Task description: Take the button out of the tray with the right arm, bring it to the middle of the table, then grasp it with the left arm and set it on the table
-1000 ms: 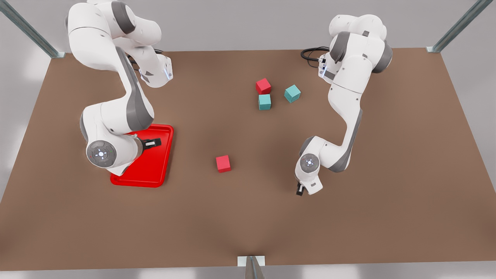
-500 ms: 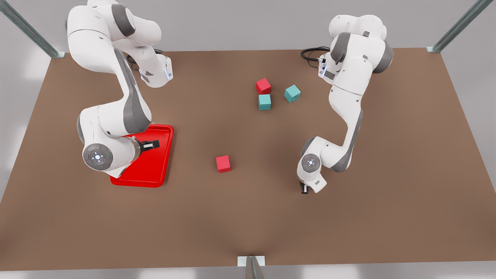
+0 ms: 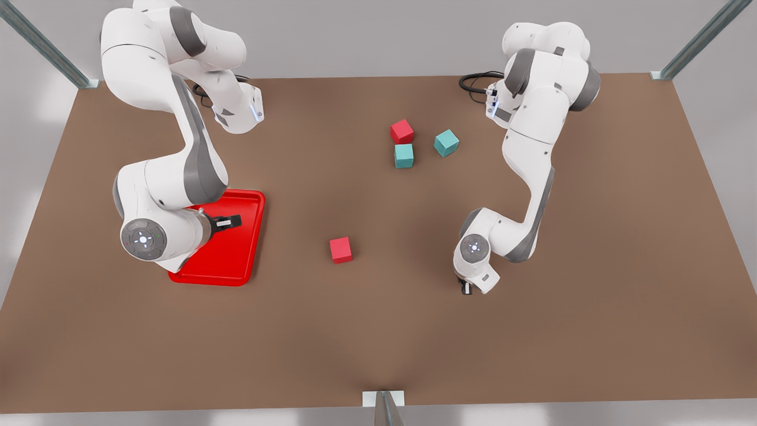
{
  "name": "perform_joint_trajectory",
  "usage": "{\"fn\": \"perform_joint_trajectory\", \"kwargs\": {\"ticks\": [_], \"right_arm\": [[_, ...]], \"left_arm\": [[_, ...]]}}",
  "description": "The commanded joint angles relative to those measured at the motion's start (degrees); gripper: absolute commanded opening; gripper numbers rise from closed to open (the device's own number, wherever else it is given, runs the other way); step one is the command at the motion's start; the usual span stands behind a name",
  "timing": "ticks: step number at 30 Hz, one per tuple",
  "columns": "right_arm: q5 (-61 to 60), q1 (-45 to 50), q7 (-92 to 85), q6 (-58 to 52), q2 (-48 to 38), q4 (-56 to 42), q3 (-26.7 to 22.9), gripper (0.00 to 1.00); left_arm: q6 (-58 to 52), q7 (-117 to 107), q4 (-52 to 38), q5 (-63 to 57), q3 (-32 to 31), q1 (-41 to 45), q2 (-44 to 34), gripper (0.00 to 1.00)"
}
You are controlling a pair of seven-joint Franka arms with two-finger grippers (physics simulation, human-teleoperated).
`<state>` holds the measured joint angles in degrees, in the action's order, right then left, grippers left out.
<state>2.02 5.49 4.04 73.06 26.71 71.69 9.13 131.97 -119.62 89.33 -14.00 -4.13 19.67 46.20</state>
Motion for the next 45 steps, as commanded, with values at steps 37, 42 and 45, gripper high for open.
{"fn": "perform_joint_trajectory", "kwargs": {"ticks": [37,42,45], "right_arm": [[8.0,10.4,0.3,-0.5,3.2,0.3,0.1,1.00],[11.9,15.4,0.4,-0.5,5.5,0.4,0.1,1.00],[12.5,16.4,0.4,-0.7,6.1,0.0,0.0,1.00]], "left_arm": [[-35.5,-27.3,-3.5,-67.4,1.1,11.0,13.3,0.40],[-35.7,-29.3,-4.6,-67.3,1.1,11.2,13.4,0.40],[-35.9,-30.1,-4.7,-67.7,1.1,11.2,13.4,0.40]]}}
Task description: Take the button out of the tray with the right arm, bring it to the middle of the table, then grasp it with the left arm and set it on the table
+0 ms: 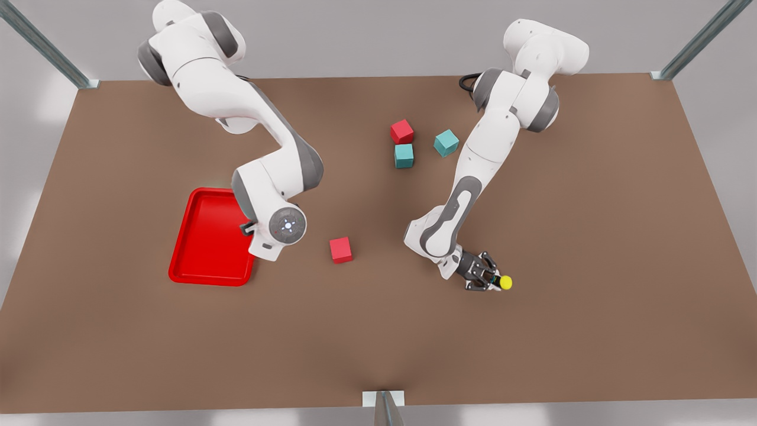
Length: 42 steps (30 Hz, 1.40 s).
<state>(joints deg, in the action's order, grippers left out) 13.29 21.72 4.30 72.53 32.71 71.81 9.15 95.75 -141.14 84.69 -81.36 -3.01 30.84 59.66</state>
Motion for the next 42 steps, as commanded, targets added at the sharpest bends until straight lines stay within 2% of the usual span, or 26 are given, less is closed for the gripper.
{"fn": "perform_joint_trajectory", "kwargs": {"ticks": [1,2,3,4,7,8,9,12,16,21,24,26,28,29,31,32,33,34,35,42], "right_arm": [[1.2,-0.1,0.1,-0.2,0.0,-0.2,-0.1,1.00],[1.2,-0.1,0.1,-0.2,0.0,-0.2,-0.1,1.00],[1.2,-0.1,0.1,-0.2,0.0,-0.2,-0.1,1.00],[1.2,0.0,0.1,-0.2,0.1,-0.2,-0.1,1.00],[1.3,2.3,0.2,-0.2,1.1,0.4,-0.1,1.00],[1.2,7.6,0.2,-0.2,5.2,0.8,0.0,1.00],[7.3,14.8,0.5,-1.7,8.0,0.2,-0.8,1.00],[-3.8,1.3,1.5,-1.9,7.4,-4.1,-0.5,1.00],[-8.0,-9.5,1.6,-2.0,4.6,-6.5,-0.3,1.00],[-12.6,-13.6,2.0,-1.7,4.5,-8.5,-0.5,1.00],[-14.8,-17.7,2.4,1.0,0.3,-6.1,-0.4,1.00],[-15.0,-18.7,2.5,1.7,-0.3,-5.6,-0.3,1.00],[-14.7,-18.9,2.5,1.6,-0.5,-5.5,-0.4,1.00],[-14.8,-19.6,2.4,1.6,-2.1,-4.4,-0.4,1.00],[-14.9,-22.1,1.5,0.2,-5.6,-3.3,-0.3,1.00],[-15.0,-23.0,1.4,-0.4,-6.3,-3.5,-0.3,1.00],[-15.0,-23.7,0.7,-2.0,-6.7,-3.6,-0.3,1.00],[-16.5,-25.0,-1.0,-2.0,-6.7,-3.6,-0.4,1.00],[-15.8,-24.5,-0.7,-2.0,-6.6,-3.8,-0.4,1.00],[-15.6,-25.1,-0.6,-2.0,-6.7,-4.0,-0.4,1.00]], "left_arm": [[0.4,-8.4,0.0,-0.7,0.0,0.0,-0.1,0.40],[0.3,-8.4,0.0,-0.7,0.0,0.0,-0.1,0.44],[0.3,-8.1,0.0,-0.7,0.0,0.0,-0.1,0.60],[0.3,-8.2,0.0,-1.3,0.0,-0.1,-0.1,1.00],[0.0,-8.7,0.0,-1.3,0.1,-0.1,-0.1,1.00],[-0.2,-8.7,0.0,-1.3,0.1,0.0,-0.1,1.00],[-0.2,-8.5,0.0,-1.3,0.1,0.0,-0.1,1.00],[-1.1,-8.1,0.0,-1.3,0.5,0.0,-0.3,1.00],[-2.3,-7.4,-0.1,-1.4,0.5,0.2,-0.9,1.00],[-3.0,-4.0,-1.0,-1.4,0.5,0.1,-3.1,1.00],[-4.1,7.9,-1.4,-0.6,0.5,0.0,-8.9,1.00],[-12.1,34.5,-6.8,6.1,0.4,0.4,-13.9,1.00],[-24.1,85.1,-19.7,18.1,-0.1,0.8,-14.7,1.00],[-31.1,107.0,-32.1,36.3,0.2,-0.7,-15.4,1.00],[-33.1,124.1,-34.8,72.0,0.1,-8.3,-22.1,1.00],[-33.2,139.1,-34.7,76.7,0.1,-12.8,-26.9,1.00],[-32.5,146.7,-30.3,76.2,0.3,-15.1,-33.9,1.00],[-25.4,147.9,-17.9,76.1,0.3,-16.5,-45.0,1.00],[-18.5,148.5,-8.2,76.1,0.4,-16.7,-52.1,1.00],[-16.2,148.4,-6.1,75.7,0.4,-16.7,-53.0,1.00]]}}
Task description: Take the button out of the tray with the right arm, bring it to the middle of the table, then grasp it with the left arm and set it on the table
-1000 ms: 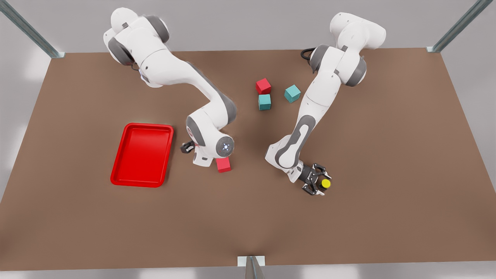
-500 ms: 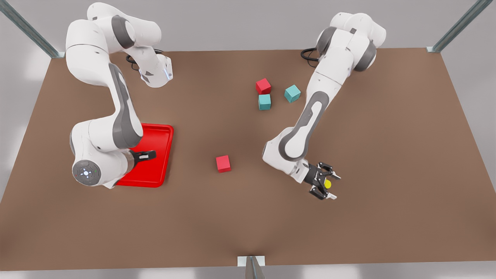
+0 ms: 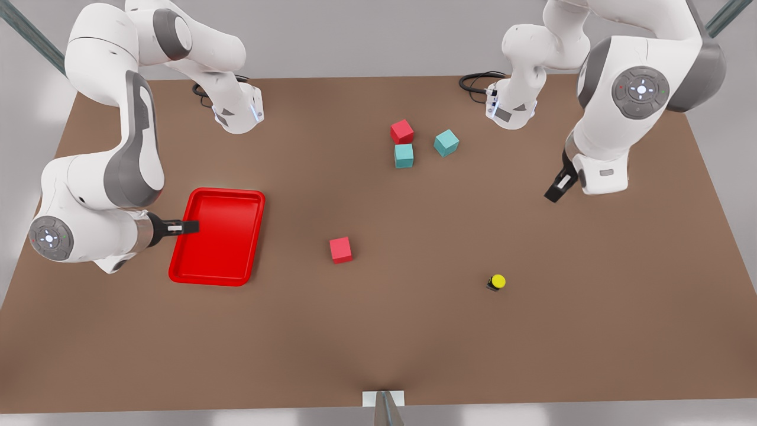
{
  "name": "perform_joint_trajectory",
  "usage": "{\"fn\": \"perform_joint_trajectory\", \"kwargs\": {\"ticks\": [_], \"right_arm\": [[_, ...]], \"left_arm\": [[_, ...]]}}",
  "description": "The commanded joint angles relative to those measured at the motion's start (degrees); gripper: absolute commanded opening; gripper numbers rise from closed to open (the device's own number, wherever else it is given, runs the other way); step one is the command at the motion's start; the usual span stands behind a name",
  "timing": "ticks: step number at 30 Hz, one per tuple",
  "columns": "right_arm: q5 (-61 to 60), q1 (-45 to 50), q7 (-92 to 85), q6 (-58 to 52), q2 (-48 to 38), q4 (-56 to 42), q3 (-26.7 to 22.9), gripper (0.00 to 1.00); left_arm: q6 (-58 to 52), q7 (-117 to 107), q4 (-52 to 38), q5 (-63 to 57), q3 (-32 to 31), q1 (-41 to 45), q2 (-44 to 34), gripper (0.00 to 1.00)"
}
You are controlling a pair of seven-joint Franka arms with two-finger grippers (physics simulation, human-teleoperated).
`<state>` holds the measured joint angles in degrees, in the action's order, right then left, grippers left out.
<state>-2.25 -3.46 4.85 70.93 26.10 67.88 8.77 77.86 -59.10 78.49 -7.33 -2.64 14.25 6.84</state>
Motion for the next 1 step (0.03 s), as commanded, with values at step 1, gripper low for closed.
{"fn": "perform_joint_trajectory", "kwargs": {"ticks": [1], "right_arm": [[0.1,0.2,-1.2,-0.4,-0.1,0.0,0.0,1.00]], "left_arm": [[1.6,66.3,0.1,1.6,0.0,-0.1,-0.2,1.00]]}}
